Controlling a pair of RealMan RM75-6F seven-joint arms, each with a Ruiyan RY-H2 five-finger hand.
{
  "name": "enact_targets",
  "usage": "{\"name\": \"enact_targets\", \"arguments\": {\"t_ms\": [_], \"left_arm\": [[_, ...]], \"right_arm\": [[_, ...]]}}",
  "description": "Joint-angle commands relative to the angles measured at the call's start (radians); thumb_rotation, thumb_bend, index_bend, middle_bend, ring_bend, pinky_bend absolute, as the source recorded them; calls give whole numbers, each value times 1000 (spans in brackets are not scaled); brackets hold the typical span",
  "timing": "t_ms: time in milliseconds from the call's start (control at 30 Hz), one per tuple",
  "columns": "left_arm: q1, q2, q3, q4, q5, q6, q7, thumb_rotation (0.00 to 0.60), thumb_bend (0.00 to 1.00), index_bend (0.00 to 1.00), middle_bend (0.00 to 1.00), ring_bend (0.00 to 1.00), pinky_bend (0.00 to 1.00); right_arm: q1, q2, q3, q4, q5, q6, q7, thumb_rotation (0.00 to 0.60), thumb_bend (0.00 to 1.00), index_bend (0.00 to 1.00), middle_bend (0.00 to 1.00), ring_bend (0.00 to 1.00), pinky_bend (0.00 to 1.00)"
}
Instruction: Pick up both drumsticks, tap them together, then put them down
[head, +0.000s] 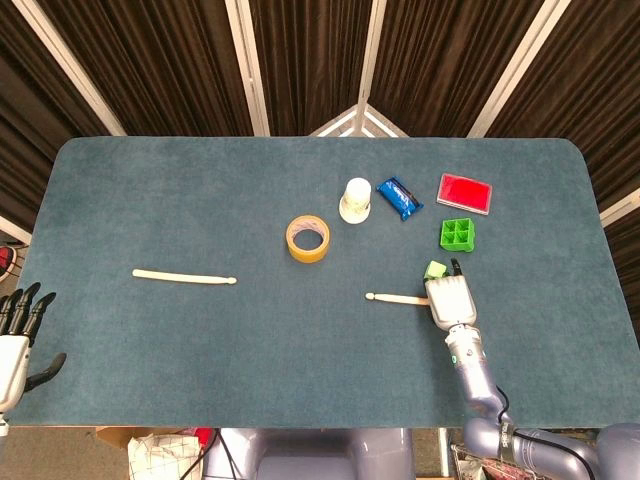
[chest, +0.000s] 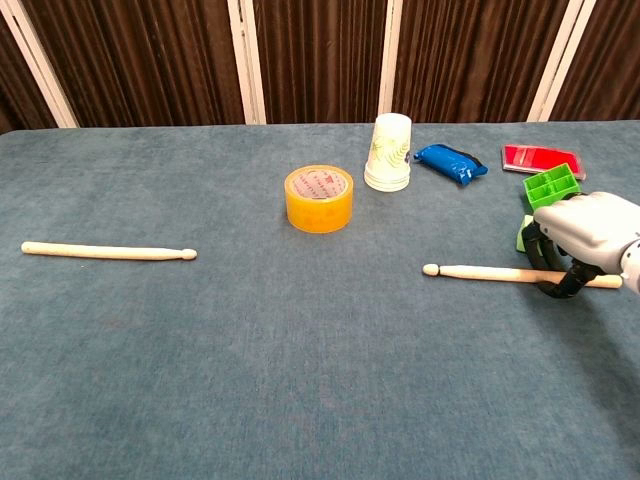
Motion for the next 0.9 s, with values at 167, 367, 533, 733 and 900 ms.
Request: {"name": "enact_targets", "arguments": {"t_ms": [167,367,533,733,900], "left_arm": [[0,0,2,-1,2,0,0,600,346,122,0,0,70],[0,0,1,-1,1,-1,0,600,346,122,0,0,70],[0,1,1,-1,0,-1,-1,600,346,123,0,0,70],[0,2,1,-1,0,0,-4,600,346,126,0,0,71],[0,2,1,-1,-2,-1,-4,600,346,127,0,0,72]], "right_arm": [[1,0,0,7,3,-10,-2,600,365,583,567,437,112],[2,-2,-3,13,5,-19,-3,600,386,609,580,449,112],[2,-4,-4,15,-1,-19,0,600,406,645,589,458,112],[2,3,-1,7,-12,-16,6,600,431,668,614,473,111],[1,15,-6,-6,-29,-18,21,600,450,676,624,480,111]]}}
